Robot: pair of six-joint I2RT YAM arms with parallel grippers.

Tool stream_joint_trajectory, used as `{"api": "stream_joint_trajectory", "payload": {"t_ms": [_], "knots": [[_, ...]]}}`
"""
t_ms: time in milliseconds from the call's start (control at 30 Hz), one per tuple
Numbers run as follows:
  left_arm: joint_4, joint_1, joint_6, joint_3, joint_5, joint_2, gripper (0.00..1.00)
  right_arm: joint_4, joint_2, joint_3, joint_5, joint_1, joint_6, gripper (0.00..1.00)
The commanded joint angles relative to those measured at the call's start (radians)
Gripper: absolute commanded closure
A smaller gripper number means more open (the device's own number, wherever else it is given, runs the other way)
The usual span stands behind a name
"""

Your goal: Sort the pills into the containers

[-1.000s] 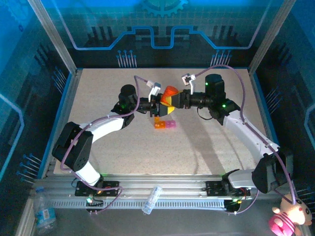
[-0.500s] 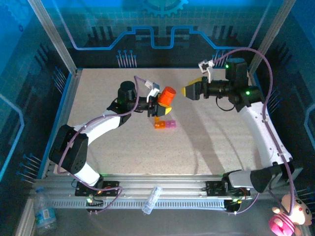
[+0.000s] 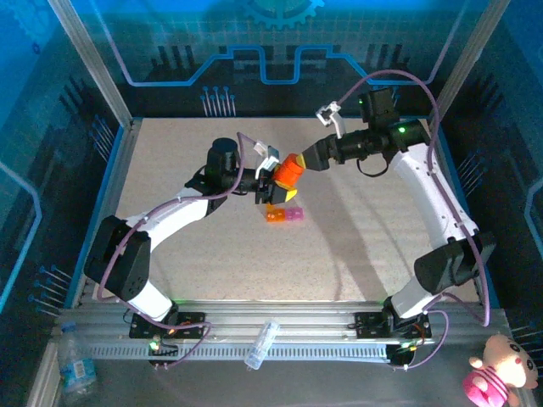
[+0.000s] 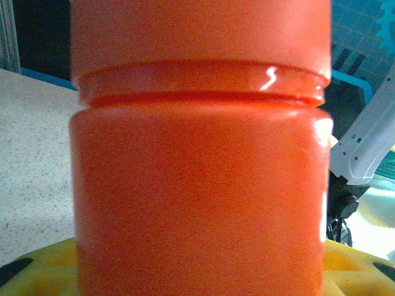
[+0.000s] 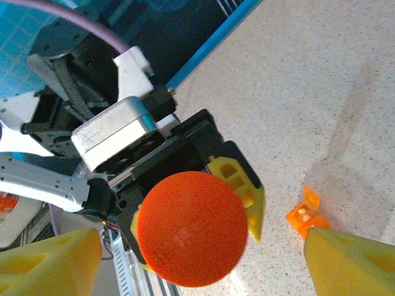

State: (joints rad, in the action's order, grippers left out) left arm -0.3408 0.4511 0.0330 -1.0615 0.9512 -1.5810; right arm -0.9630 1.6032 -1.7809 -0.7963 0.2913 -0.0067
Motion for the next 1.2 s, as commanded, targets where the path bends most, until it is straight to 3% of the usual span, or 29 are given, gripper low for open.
{"api": "stream_joint_trajectory", "payload": {"t_ms": [0, 200, 467, 767, 867, 1067, 1167], "knots": [[-0.009, 0.01, 0.013, -0.04, 0.043, -0.001, 1.0, -0.078, 0.025, -0.04, -0.006, 0.028, -0.051, 0.14], [-0.016, 0.012, 0.002, -0.043, 0.046, -0.005, 1.0, -0.085, 0.047, -0.05, -0.005, 0.052, -0.063, 0.19], [-0.016, 0.015, 0.0, -0.043, 0.047, -0.004, 1.0, -0.066, 0.056, -0.04, -0.015, 0.055, -0.048, 0.46], [-0.027, 0.017, -0.008, -0.045, 0.036, -0.005, 1.0, 0.003, 0.034, 0.038, -0.043, 0.063, 0.012, 0.62], [-0.029, 0.021, 0.004, -0.043, -0.006, -0.001, 1.0, 0.065, 0.006, 0.107, 0.012, 0.084, 0.101, 0.68], [-0.015, 0.03, 0.047, -0.041, -0.076, -0.001, 1.0, 0.142, -0.039, 0.219, 0.335, 0.175, 0.417, 0.72], [-0.016, 0.031, 0.051, -0.041, -0.082, -0.008, 1.0, 0.238, -0.075, 0.301, 0.428, 0.214, 0.557, 0.72]]}}
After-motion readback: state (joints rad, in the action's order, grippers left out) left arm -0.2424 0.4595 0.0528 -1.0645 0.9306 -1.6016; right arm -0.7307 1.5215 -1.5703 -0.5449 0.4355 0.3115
